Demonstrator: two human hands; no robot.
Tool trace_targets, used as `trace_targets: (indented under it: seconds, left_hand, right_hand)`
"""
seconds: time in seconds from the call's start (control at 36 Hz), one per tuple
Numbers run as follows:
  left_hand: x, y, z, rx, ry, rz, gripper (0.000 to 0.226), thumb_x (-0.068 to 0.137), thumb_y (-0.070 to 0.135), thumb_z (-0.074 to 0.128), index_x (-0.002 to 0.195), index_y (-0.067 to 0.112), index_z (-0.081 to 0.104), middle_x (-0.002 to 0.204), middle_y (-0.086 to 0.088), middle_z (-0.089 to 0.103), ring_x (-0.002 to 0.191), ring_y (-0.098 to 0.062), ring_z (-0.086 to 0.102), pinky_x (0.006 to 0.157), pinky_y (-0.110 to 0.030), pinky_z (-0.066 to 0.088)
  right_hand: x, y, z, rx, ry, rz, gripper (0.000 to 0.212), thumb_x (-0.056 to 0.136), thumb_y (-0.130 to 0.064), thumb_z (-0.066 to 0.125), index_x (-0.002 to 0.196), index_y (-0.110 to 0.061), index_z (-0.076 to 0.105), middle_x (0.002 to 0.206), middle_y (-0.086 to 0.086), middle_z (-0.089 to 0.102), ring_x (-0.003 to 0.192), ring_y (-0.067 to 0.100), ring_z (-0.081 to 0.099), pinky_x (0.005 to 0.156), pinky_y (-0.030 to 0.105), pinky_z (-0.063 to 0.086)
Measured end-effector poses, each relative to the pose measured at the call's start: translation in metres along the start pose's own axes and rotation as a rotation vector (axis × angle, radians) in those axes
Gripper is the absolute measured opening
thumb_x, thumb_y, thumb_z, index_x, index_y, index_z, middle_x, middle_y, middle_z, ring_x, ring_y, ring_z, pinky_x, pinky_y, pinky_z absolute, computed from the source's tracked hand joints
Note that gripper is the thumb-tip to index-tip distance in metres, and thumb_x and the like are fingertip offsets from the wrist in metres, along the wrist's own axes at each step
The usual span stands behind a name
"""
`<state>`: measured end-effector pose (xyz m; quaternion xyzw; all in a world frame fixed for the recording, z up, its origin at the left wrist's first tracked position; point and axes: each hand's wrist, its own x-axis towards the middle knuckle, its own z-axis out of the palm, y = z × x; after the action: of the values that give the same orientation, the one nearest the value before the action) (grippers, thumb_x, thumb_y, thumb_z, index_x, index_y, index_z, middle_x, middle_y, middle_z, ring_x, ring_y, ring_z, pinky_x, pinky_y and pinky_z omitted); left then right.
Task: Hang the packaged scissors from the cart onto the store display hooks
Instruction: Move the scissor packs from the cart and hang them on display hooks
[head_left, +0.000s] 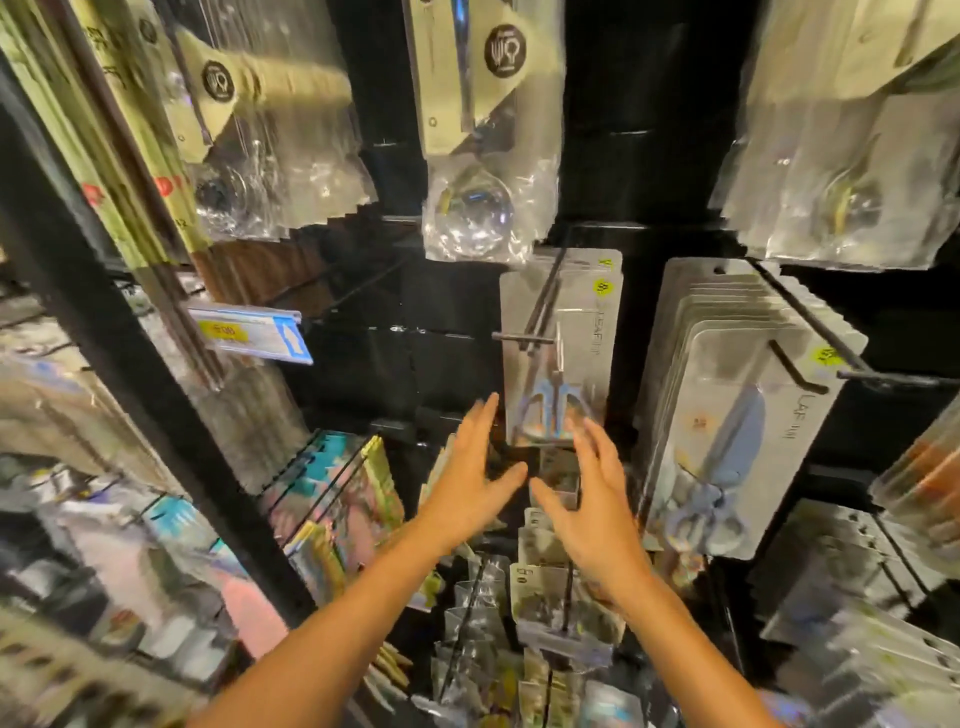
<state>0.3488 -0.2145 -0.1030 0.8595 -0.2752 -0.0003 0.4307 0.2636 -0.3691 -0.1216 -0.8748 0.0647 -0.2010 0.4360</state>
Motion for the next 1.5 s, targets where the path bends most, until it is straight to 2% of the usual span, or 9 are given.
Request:
trace_targets:
  seconds: [0.19, 0.36, 0.44, 0.58, 0.69, 0.78, 0.86, 1.0, 1.5]
  left_hand:
    - [-0.078, -0.028, -0.034, 0.243, -0.087, 0.073, 0.077, 0.103, 0.036, 0.056, 0.160, 0.045, 0.004, 0.167, 0.024, -0.003, 0.152, 0.006, -0.009, 0.124, -0.022, 0.004]
    - [-0.165, -0.039, -0.065, 0.330, -0.003, 0.039, 0.065, 0.103, 0.036, 0.059, 0.159, 0.026, 0.028, 0.166, 0.017, 0.021, 0.154, 0.001, 0.012, 0.123, -0.015, 0.012]
    - [-0.209, -0.051, -0.076, 0.428, 0.032, -0.051, 0.064, 0.104, 0.048, 0.048, 0.161, 0.031, 0.023, 0.167, 0.017, 0.017, 0.156, -0.006, 0.012, 0.124, -0.026, 0.017]
    - [-0.295, -0.091, -0.090, 0.534, 0.070, -0.264, 0.063, 0.105, 0.057, 0.039, 0.159, 0.029, 0.028, 0.168, 0.008, 0.022, 0.157, -0.016, 0.010, 0.126, -0.043, 0.017]
    - [-0.366, -0.131, -0.107, 0.516, 0.075, -0.395, 0.061, 0.104, 0.049, 0.048, 0.159, 0.027, 0.031, 0.167, 0.004, 0.024, 0.157, -0.021, 0.011, 0.122, -0.051, 0.028]
    - [-0.412, -0.145, -0.121, 0.496, 0.142, -0.472, 0.059, 0.105, 0.049, 0.045, 0.159, 0.031, 0.030, 0.168, 0.011, 0.017, 0.156, -0.006, -0.002, 0.127, -0.039, 0.016]
    - [-0.454, -0.156, -0.140, 0.517, 0.219, -0.558, 0.060, 0.102, 0.054, 0.041, 0.156, 0.029, 0.037, 0.163, 0.015, 0.019, 0.150, 0.007, -0.003, 0.120, -0.030, 0.023]
    - [-0.528, -0.191, -0.170, 0.517, 0.256, -0.671, 0.060, 0.100, 0.056, 0.043, 0.152, 0.026, 0.044, 0.158, 0.007, 0.040, 0.147, -0.019, 0.031, 0.120, -0.035, 0.029]
    - [-0.708, -0.282, -0.261, 0.315, 0.416, -1.011, 0.071, 0.098, 0.065, 0.033, 0.151, 0.021, 0.046, 0.156, 0.001, 0.045, 0.146, -0.022, 0.037, 0.121, -0.036, 0.025]
  right_hand:
    - [-0.025, -0.008, 0.009, -0.096, -0.279, -0.103, 0.058, 0.100, -0.044, 0.054, 0.152, -0.046, 0.028, 0.155, -0.030, 0.024, 0.143, -0.007, 0.025, 0.119, 0.027, 0.029]
    - [-0.049, -0.028, 0.050, -0.145, -0.558, -0.381, 0.055, 0.099, -0.049, 0.052, 0.149, -0.048, 0.029, 0.150, -0.038, 0.019, 0.138, -0.022, 0.005, 0.116, 0.016, 0.016]
    - [-0.062, -0.041, 0.079, -0.121, -0.679, -0.474, 0.056, 0.099, -0.049, 0.054, 0.150, -0.047, 0.030, 0.153, -0.035, 0.018, 0.142, -0.019, 0.001, 0.118, 0.013, 0.006]
    - [-0.091, -0.060, 0.139, -0.133, -0.866, -0.569, 0.058, 0.099, -0.055, 0.049, 0.152, -0.040, 0.033, 0.155, -0.029, 0.023, 0.146, -0.005, 0.017, 0.121, 0.023, 0.020]
    - [-0.119, -0.078, 0.185, -0.121, -1.018, -0.614, 0.055, 0.101, -0.048, 0.051, 0.151, -0.041, 0.031, 0.144, -0.036, 0.019, 0.132, -0.021, 0.007, 0.114, 0.004, 0.009]
    - [-0.141, -0.091, 0.216, -0.133, -1.132, -0.634, 0.055, 0.101, -0.041, 0.055, 0.152, -0.032, 0.036, 0.145, -0.026, 0.026, 0.127, -0.021, 0.009, 0.102, -0.006, 0.001]
    - [-0.163, -0.104, 0.252, -0.155, -1.200, -0.618, 0.059, 0.099, -0.045, 0.055, 0.153, -0.026, 0.038, 0.146, -0.021, 0.033, 0.135, -0.007, 0.024, 0.106, -0.002, 0.010]
    - [-0.200, -0.129, 0.313, -0.204, -1.251, -0.599, 0.058, 0.097, -0.053, 0.056, 0.150, -0.033, 0.042, 0.152, -0.017, 0.040, 0.142, 0.003, 0.032, 0.117, 0.026, 0.032]
    - [-0.288, -0.239, 0.494, -0.390, -1.407, -0.632, 0.052, 0.101, -0.040, 0.056, 0.149, -0.028, 0.043, 0.153, -0.007, 0.044, 0.142, 0.012, 0.037, 0.113, 0.023, 0.027]
